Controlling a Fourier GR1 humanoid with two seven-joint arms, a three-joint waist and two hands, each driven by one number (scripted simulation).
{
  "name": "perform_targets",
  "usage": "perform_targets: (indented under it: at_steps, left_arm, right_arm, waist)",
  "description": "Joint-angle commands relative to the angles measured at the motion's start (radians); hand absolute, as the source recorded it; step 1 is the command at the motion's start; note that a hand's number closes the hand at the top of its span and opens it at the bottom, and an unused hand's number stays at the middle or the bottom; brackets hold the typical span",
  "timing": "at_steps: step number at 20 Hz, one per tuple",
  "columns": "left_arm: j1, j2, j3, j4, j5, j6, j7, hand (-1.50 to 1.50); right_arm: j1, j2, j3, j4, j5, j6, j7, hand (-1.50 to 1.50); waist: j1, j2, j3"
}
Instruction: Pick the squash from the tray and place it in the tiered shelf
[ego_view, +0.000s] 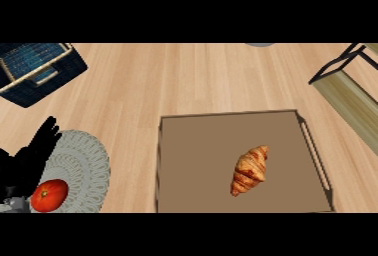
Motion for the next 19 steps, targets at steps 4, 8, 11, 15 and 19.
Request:
perform_targets:
  at_steps: [4,8,11,15,19]
  left_arm:
    - [-0.004,0.022,0.026,-0.03,0.015,-0.003,0.042,0.0]
    - [0.007,-0.001,0.02,0.021,-0.001,0.006,-0.002,0.0]
    - [0.039,0.009,0.028,-0.036,-0.002,0.014,0.024,0.0]
    - [0.073,-0.005,0.032,-0.023,-0.005,0.018,-0.002,0.0]
    - [0.056,0.039,0.079,-0.012,0.038,-0.006,0.042,0.0]
  right_arm:
    - [0.042,-0.08,-0.087,-0.34,-0.125,0.201,0.129,-1.5]
    - [0.002,-0.172,-0.12,-0.497,-0.135,0.366,0.276,-1.5]
    - [0.024,-0.231,-0.21,-0.551,-0.204,0.537,0.301,-1.5]
    - [0.029,-0.255,-0.31,-0.607,-0.274,0.682,0.308,-1.5]
    - [-0.006,-0.336,-0.421,-0.607,-0.356,0.8,0.272,-1.5]
  waist:
    - [-0.019,-0.006,-0.001]
    - [-0.036,-0.01,-0.003]
    - [-0.049,-0.02,-0.002]
    - [-0.079,-0.031,-0.003]
    - [-0.108,-0.041,-0.004]
